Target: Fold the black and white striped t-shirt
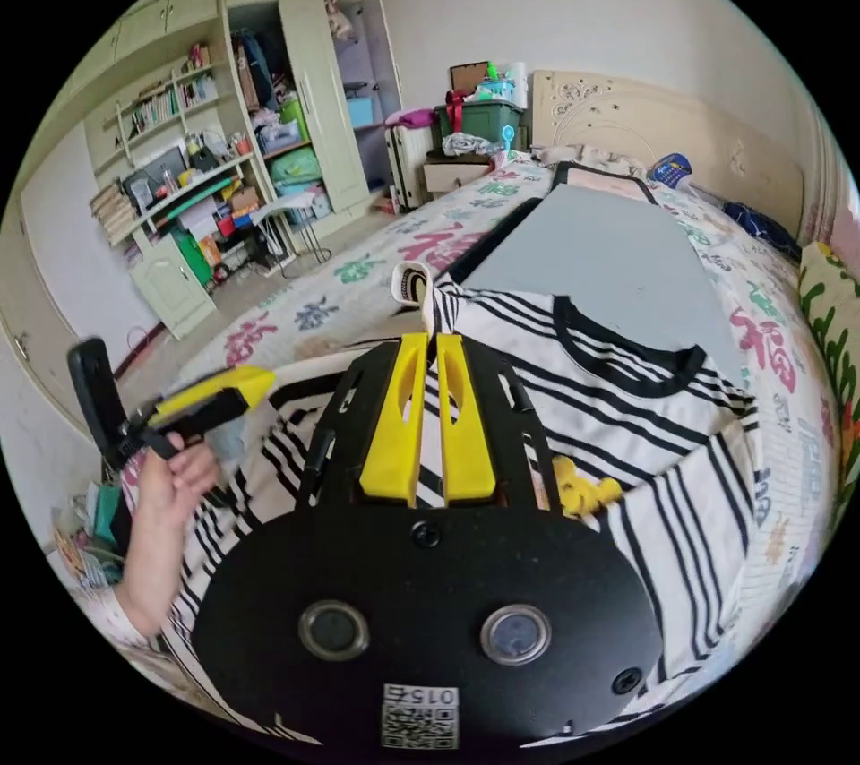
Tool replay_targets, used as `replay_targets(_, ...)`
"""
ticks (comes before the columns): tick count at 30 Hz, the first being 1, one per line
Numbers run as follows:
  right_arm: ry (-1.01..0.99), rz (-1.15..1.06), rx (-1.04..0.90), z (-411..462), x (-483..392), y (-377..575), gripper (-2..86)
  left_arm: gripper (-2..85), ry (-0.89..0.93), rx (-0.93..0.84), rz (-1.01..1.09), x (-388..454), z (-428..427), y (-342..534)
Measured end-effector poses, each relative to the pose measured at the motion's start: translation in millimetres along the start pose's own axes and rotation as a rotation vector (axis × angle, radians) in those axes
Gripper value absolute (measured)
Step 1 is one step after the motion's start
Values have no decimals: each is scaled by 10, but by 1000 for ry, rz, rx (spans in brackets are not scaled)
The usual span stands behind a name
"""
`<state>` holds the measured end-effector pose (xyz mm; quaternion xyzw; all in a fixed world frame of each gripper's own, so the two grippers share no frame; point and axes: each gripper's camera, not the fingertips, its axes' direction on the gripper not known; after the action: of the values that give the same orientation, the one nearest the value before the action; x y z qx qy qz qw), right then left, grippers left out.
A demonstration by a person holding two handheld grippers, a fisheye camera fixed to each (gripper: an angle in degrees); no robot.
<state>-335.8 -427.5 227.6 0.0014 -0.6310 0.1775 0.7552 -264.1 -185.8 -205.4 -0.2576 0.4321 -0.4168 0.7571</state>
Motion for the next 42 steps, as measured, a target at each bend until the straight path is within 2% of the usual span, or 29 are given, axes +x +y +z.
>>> replay_targets(4, 148, -123, -10, -133, 43, 307, 49, 0, -53, -115, 287, 771, 532, 643)
replay_targets(6, 181, -88, 44, -244, 165, 360, 71, 0, -89, -145, 397, 1057, 739, 951)
replay_targets(9, 125, -16, 65, -347, 450, 311, 92, 1, -108, -223, 520, 1367, 1108, 1406)
replay_targets(16, -22, 78, -156, 84, 930, 49, 130, 0, -126, -388, 634, 1667, 1781, 2119)
replay_targets(19, -15, 31, -259, 178, 945, 10, 93, 0, -129, -428, 619, 1681, 1994, 2246)
replay_targets(27, -6, 64, -228, -70, 1089, 86, 3, -1, -103, -455, 584, 1613, 2366, 2296)
replay_targets(36, 23, 85, -229, -312, 1061, 331, 18, -1, -100, -444, 549, 1548, 2751, 1935)
replay_targets(38, 62, 74, -196, -449, 1032, 421, 48, -1, -93, -368, 471, 1433, 2640, 1715)
replay_targets(40, 95, -4, -107, -764, 857, 552, 79, -2, -103, -168, 300, 1145, 2346, 1440)
replay_targets(42, 78, -108, -11, -1067, 575, 666, 85, -2, -128, -44, 143, 844, 2186, 1303)
